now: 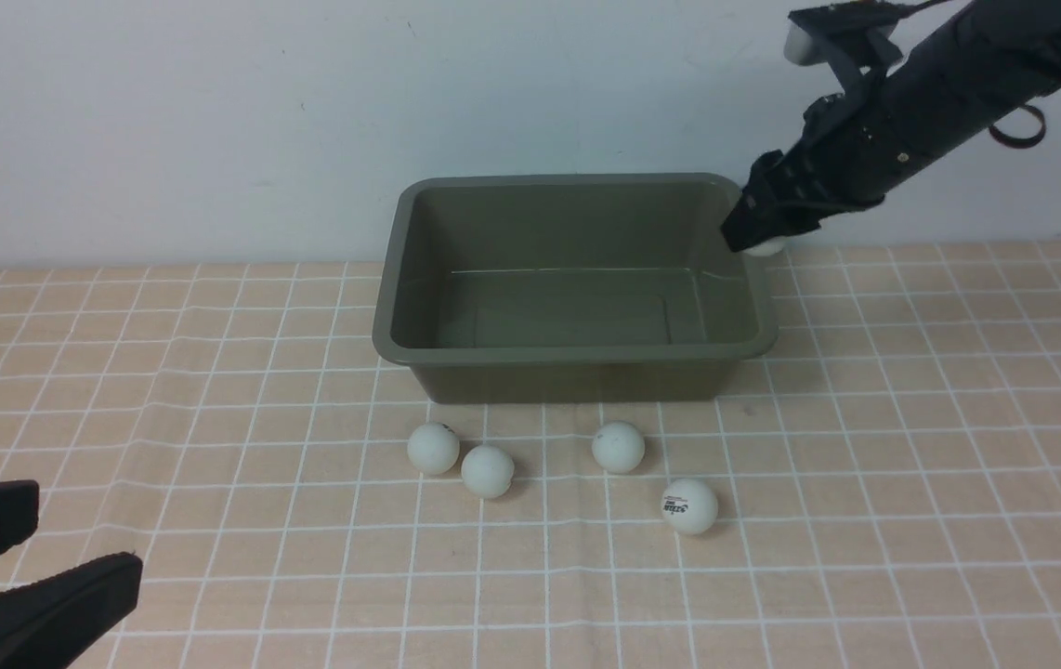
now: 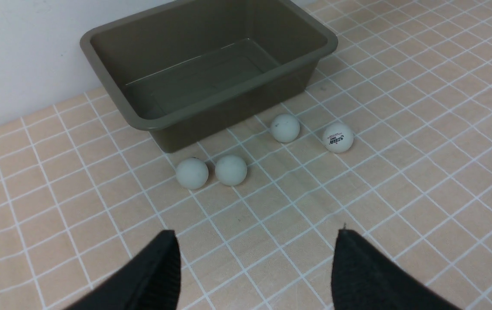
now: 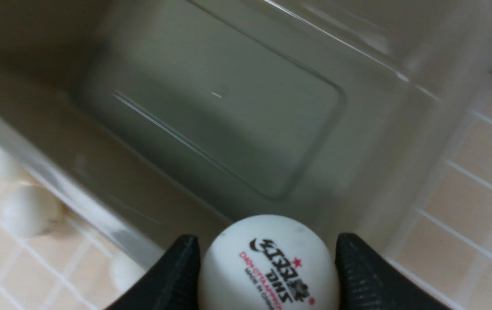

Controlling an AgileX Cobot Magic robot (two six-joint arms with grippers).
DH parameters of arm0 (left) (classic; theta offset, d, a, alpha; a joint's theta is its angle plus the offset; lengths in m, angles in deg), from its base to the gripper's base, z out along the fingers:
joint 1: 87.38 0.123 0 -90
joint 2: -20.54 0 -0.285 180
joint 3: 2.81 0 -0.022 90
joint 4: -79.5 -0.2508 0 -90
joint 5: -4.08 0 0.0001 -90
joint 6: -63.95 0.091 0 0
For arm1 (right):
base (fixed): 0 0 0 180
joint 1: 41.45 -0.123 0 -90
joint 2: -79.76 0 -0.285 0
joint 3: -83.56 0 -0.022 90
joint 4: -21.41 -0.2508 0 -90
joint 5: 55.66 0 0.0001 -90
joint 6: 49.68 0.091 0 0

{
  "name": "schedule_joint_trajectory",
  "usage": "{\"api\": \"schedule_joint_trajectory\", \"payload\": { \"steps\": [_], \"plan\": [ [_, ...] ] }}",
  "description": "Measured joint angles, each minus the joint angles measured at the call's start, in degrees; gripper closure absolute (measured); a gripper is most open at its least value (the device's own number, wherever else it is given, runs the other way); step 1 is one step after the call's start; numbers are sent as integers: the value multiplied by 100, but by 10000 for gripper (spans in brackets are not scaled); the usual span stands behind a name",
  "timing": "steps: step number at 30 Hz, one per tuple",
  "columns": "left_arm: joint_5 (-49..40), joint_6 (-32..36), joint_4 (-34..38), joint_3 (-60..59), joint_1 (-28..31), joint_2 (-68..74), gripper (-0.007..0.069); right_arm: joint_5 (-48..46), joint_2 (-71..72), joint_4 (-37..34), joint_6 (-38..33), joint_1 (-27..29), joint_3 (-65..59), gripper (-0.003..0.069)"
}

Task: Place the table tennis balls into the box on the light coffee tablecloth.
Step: 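Release the ping pong ball into the bin and lift the gripper away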

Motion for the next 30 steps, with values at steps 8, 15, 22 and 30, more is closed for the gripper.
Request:
{"api": "schedule_joint_trajectory", "payload": {
  "steps": [8, 15, 22, 30],
  "plan": [
    [-181, 0, -24, 0, 0, 3, 232, 10, -485, -199, -417, -104, 18, 296],
    [-297, 0, -24, 0, 0, 3, 232, 238, -474, -198, -456, -104, 24, 130],
    [-297, 0, -24, 0, 0, 3, 232, 569, 437, 701, -164, -104, 8, 106],
    [-297, 0, -24, 0, 0, 3, 232, 203, 1894, 1477, 586, -104, -38, 106]
  ]
}}
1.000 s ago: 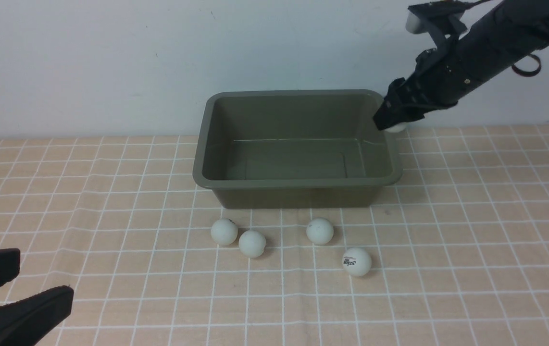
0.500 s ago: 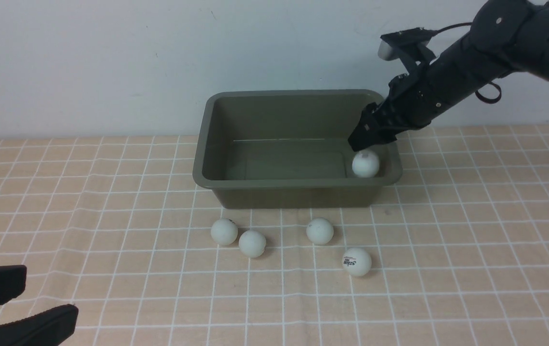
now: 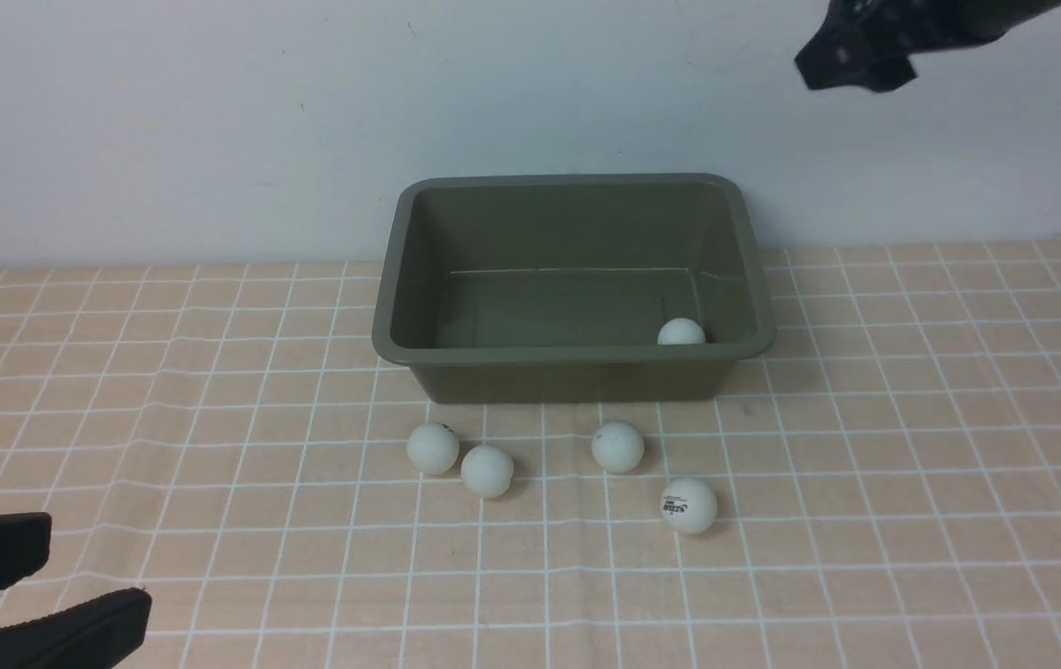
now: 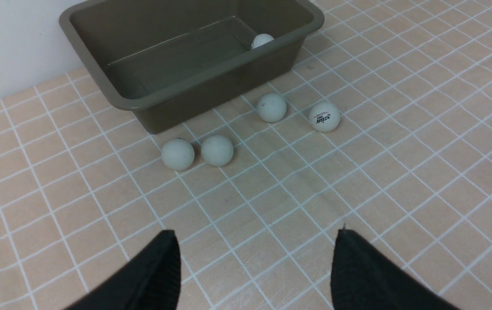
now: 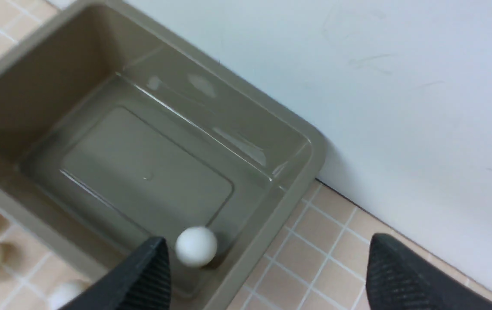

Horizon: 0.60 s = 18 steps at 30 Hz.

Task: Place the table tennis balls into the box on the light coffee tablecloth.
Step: 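Reach for and grasp a ping pong ball on the table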

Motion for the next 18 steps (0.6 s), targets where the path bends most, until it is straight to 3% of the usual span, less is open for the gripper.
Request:
{"api": "schedule_joint_trajectory", "payload": {
  "steps": [7, 18],
  "plan": [
    [54, 0, 0, 0, 0, 0, 232, -173, 726, -424, 317, -168, -1237, 106],
    [60, 0, 0, 0, 0, 0, 232, 1968, 1117, -964, 354, -1183, -4492, 106]
  ]
}}
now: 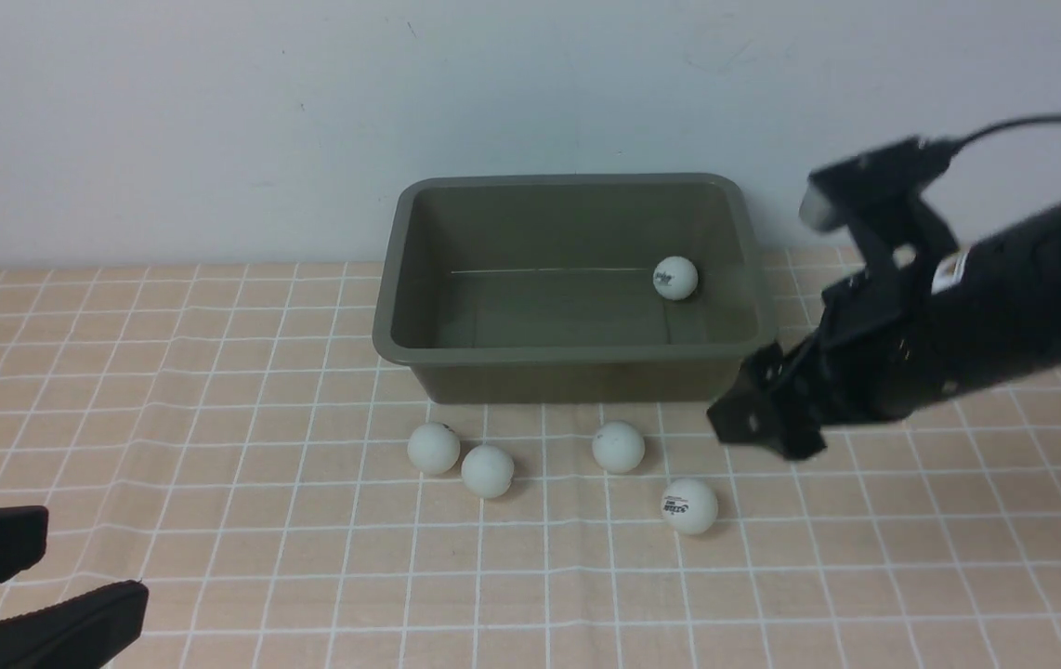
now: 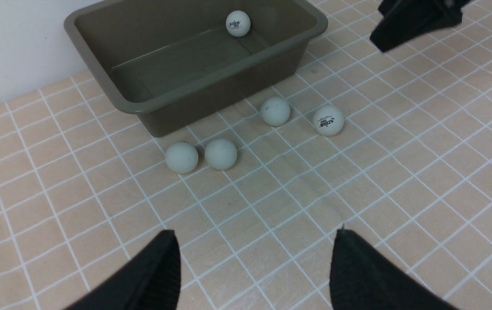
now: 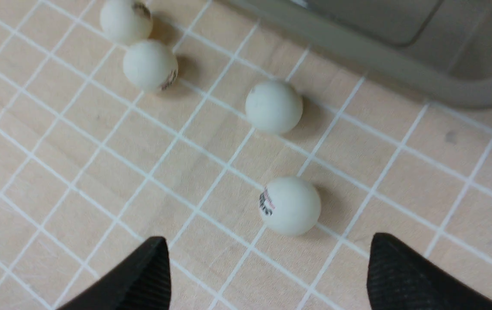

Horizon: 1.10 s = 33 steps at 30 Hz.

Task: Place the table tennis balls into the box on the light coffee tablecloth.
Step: 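Reach for and grasp a ping pong ball on the table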

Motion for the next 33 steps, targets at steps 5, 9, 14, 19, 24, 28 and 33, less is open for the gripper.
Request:
{"api": "schedule_joint_trajectory", "payload": {
  "steps": [5, 9, 14, 19, 24, 28, 33],
  "plan": [
    [0, 0, 0, 0, 0, 0, 232, 568, -312, -27, 0, -169, -317, 106],
    [0, -13, 0, 0, 0, 0, 232, 581, -783, -27, 0, -175, -139, 106],
    [-5, -87, 0, 0, 0, 0, 232, 487, -1328, -27, 0, -176, 223, 111],
    [-24, -110, 0, 0, 0, 0, 232, 438, -1759, -27, 0, -176, 475, 123],
    [-24, -110, 0, 0, 0, 0, 232, 530, -2094, -1, -12, -176, 520, 125],
    [-24, -110, 0, 0, 0, 0, 232, 577, -2291, 12, -22, -176, 527, 126],
    [-24, -127, 0, 0, 0, 0, 232, 595, -2404, -31, -110, -176, 563, 137]
  ]
}}
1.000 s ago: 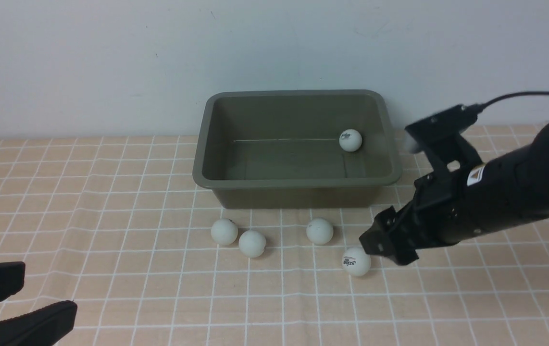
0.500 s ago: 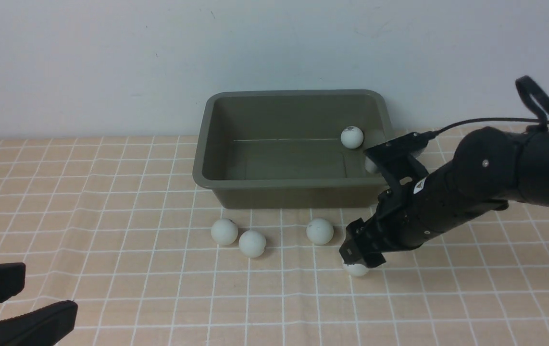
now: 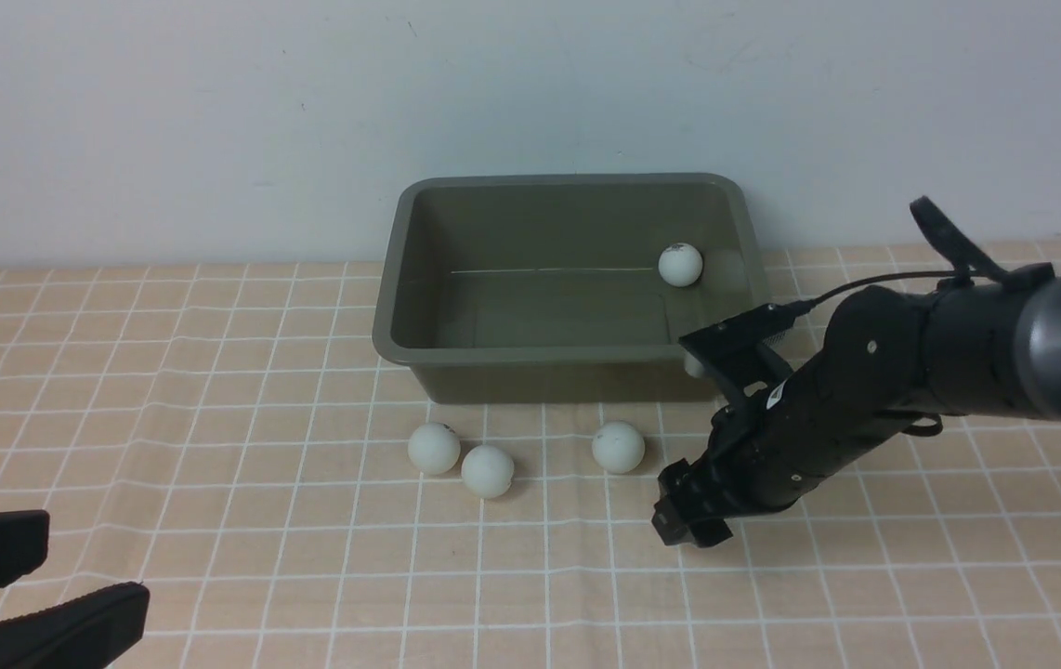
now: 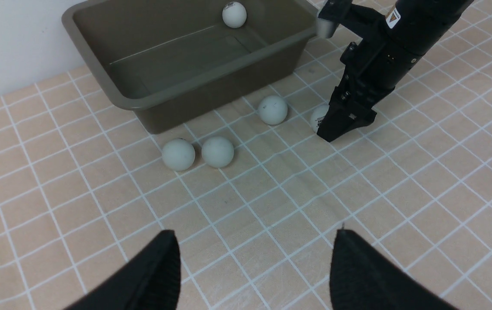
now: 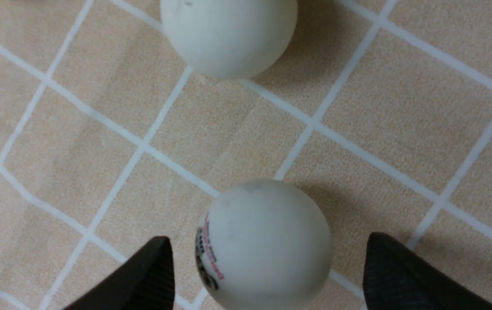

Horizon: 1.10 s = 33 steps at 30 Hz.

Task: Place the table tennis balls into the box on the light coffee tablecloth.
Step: 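Reach for and grasp a ping pong ball on the table, then release the ping pong ball into the bin and lift the gripper away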

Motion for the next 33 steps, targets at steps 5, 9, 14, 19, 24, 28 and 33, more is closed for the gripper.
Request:
{"api": "schedule_joint_trajectory", "payload": {
  "steps": [5, 9, 14, 19, 24, 28, 33],
  "plan": [
    [0, -6, 0, 0, 0, 0, 232, 91, 0, -157, -38, 0, 12, 223],
    [0, -6, 0, 0, 0, 0, 232, 125, 0, -175, -49, 0, 12, 294],
    [0, -6, 0, 0, 0, 0, 232, 214, 0, -189, -110, 0, 25, 300],
    [0, -6, 0, 0, 0, 0, 232, -276, 309, -79, -345, 0, 330, 300],
    [0, -6, 0, 0, 0, 0, 232, -965, 939, 113, -435, 0, 751, 300],
    [0, -6, 0, 0, 0, 0, 232, -1098, 1218, 135, -441, 0, 1247, 300],
    [0, -6, 0, 0, 0, 0, 232, -1099, 878, 88, -441, 0, 1972, 300]
  ]
}}
